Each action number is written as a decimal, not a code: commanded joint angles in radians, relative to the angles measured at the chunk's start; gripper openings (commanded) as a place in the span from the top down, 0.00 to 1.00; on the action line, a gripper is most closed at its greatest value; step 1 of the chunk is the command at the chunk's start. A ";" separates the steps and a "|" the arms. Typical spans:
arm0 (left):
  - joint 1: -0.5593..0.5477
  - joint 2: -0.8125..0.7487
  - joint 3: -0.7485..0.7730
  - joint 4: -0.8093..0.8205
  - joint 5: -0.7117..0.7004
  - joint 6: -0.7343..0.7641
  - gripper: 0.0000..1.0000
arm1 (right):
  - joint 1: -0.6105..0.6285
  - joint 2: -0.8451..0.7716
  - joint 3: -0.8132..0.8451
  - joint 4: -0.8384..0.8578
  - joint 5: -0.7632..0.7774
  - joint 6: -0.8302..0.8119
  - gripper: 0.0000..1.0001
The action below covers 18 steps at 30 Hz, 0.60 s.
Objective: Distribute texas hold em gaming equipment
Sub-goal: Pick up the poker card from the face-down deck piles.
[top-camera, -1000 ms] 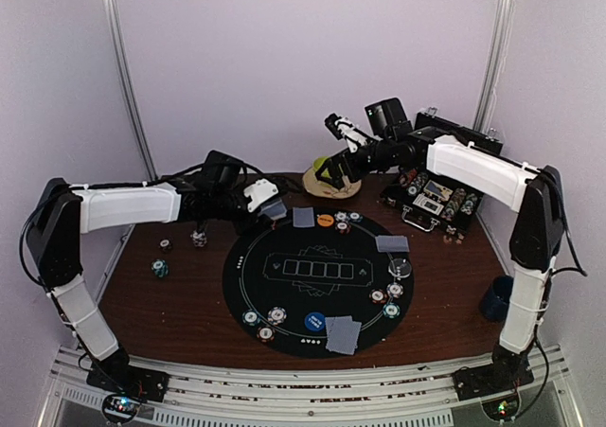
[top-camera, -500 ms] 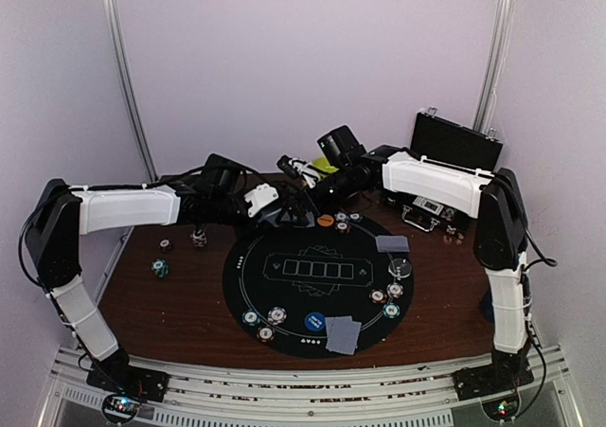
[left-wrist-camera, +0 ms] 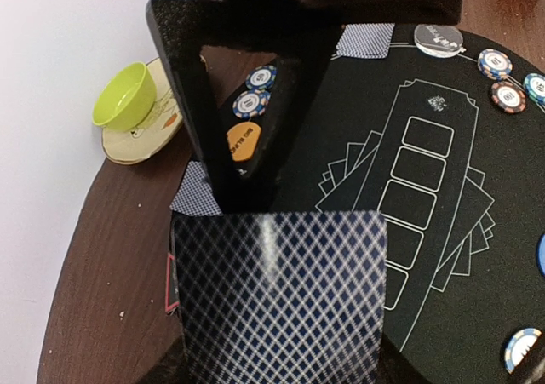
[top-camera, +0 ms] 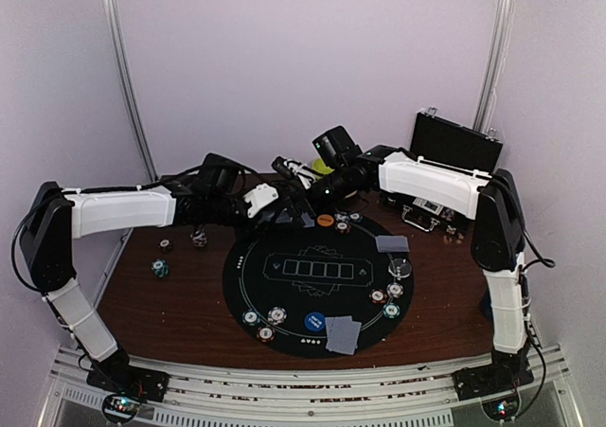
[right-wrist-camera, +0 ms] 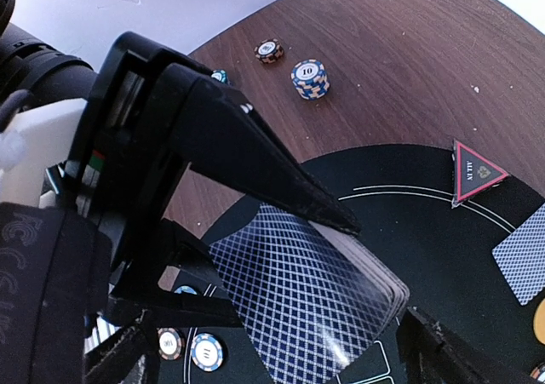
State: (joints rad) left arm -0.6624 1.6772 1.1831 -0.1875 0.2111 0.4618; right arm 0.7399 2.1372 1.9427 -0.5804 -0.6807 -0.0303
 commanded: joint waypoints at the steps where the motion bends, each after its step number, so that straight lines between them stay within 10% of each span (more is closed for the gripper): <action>1: -0.021 -0.044 -0.021 0.026 0.083 0.041 0.48 | -0.013 0.023 0.033 0.008 0.017 0.002 0.03; 18: -0.030 -0.056 -0.046 0.057 0.036 0.043 0.48 | -0.085 -0.009 0.002 0.033 -0.062 0.024 0.07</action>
State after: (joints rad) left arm -0.6632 1.6482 1.1519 -0.1799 0.2287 0.4747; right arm 0.7052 2.1456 1.9469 -0.6167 -0.6846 -0.0429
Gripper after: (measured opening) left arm 0.539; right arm 0.923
